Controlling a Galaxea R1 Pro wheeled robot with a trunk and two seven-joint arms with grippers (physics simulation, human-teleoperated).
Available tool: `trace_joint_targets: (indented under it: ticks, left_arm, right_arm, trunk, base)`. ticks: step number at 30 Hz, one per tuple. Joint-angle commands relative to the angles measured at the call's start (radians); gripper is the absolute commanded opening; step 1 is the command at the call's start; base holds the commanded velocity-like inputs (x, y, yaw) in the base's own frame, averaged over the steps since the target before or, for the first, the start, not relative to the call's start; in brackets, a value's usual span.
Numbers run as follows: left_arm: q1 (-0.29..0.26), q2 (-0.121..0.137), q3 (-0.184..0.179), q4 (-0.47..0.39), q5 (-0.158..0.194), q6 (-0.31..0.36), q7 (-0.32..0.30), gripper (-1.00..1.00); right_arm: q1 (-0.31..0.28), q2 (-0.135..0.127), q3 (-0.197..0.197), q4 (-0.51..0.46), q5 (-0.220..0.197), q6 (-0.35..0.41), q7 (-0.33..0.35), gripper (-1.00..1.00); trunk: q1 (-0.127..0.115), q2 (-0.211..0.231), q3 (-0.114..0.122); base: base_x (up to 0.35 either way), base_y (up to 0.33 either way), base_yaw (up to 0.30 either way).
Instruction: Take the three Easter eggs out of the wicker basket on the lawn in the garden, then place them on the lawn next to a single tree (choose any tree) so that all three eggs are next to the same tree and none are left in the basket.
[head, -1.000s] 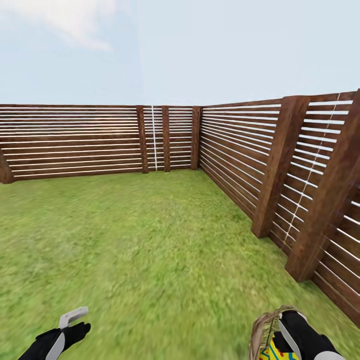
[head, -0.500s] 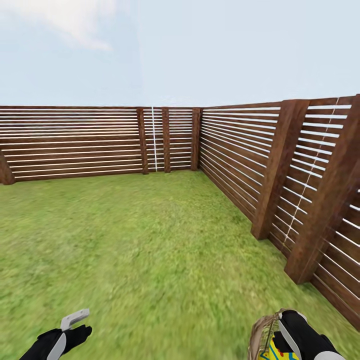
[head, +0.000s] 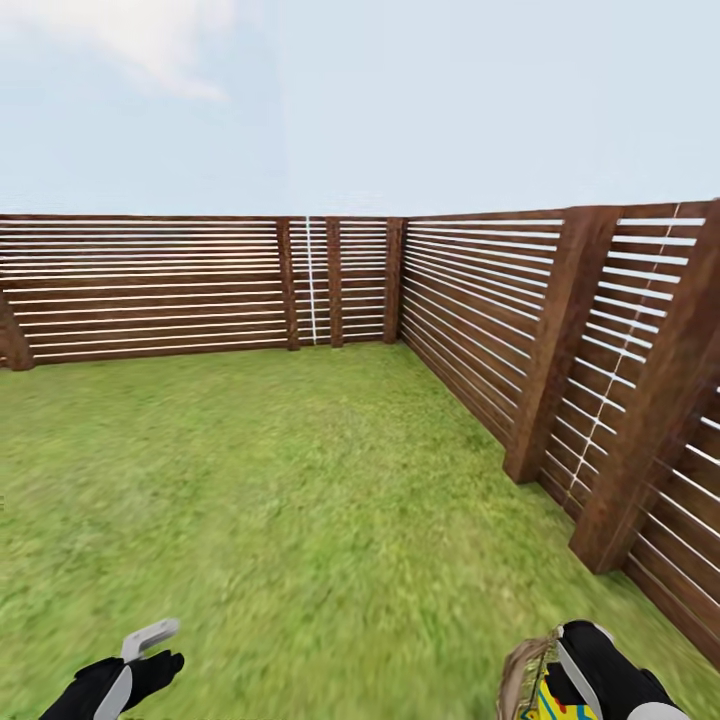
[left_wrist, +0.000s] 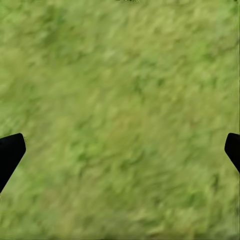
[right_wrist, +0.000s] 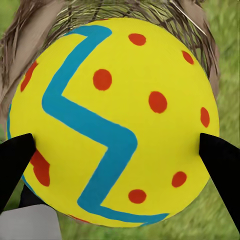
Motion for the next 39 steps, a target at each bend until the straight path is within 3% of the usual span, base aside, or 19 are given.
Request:
trace_joint_targets:
  ticks: [1,9,16,21,27,28,33,39]
  left_arm:
    - [-0.001,0.000,0.005,-0.001,0.008,0.006,-0.003,1.00]
    - [-0.001,-0.003,0.003,-0.001,0.008,0.006,-0.002,1.00]
    - [-0.001,-0.003,0.002,-0.001,0.007,0.006,-0.002,1.00]
    - [-0.001,-0.002,0.007,-0.002,0.012,0.000,-0.004,1.00]
    - [0.026,0.027,0.012,0.022,0.016,0.017,0.000,1.00]
    - [0.031,0.021,0.014,0.028,0.020,0.015,0.001,1.00]
    - [0.060,-0.007,0.017,0.039,0.026,0.013,0.002,1.00]
    - [0.082,-0.011,0.017,0.040,0.027,0.013,0.002,1.00]
  right_arm:
    - [0.000,0.000,0.000,-0.002,0.002,0.005,-0.002,-1.00]
    - [0.000,0.001,-0.001,-0.002,0.003,0.005,-0.004,-1.00]
    - [0.000,0.000,-0.006,-0.002,-0.004,0.005,-0.002,-1.00]
    - [0.000,-0.011,-0.005,0.002,-0.009,-0.045,0.003,-1.00]
    - [0.001,-0.040,-0.014,-0.020,-0.013,-0.032,0.007,-1.00]
    - [0.001,-0.046,-0.014,-0.019,-0.012,-0.037,0.004,-1.00]
    - [0.001,-0.017,-0.012,-0.019,-0.006,-0.042,0.000,-1.00]
    - [0.001,-0.015,-0.013,-0.019,-0.009,-0.044,-0.001,-1.00]
  trunk:
    - [-0.004,0.007,0.002]
    - [-0.035,0.063,0.027]
    - [-0.061,0.112,0.049]
    - [-0.061,0.112,0.049]
    - [-0.061,0.112,0.049]
    - [-0.061,0.112,0.049]
    - [-0.061,0.112,0.049]
    - [-0.061,0.112,0.049]
  base:
    - [0.000,0.000,0.236]
    - [0.000,0.000,0.284]
    - [0.000,0.000,0.049]
    - [0.000,0.000,0.000]
    - [0.000,0.000,0.000]
    - [0.000,0.000,0.000]
    - [-0.204,0.000,0.000]
    - [-0.342,0.000,0.000]
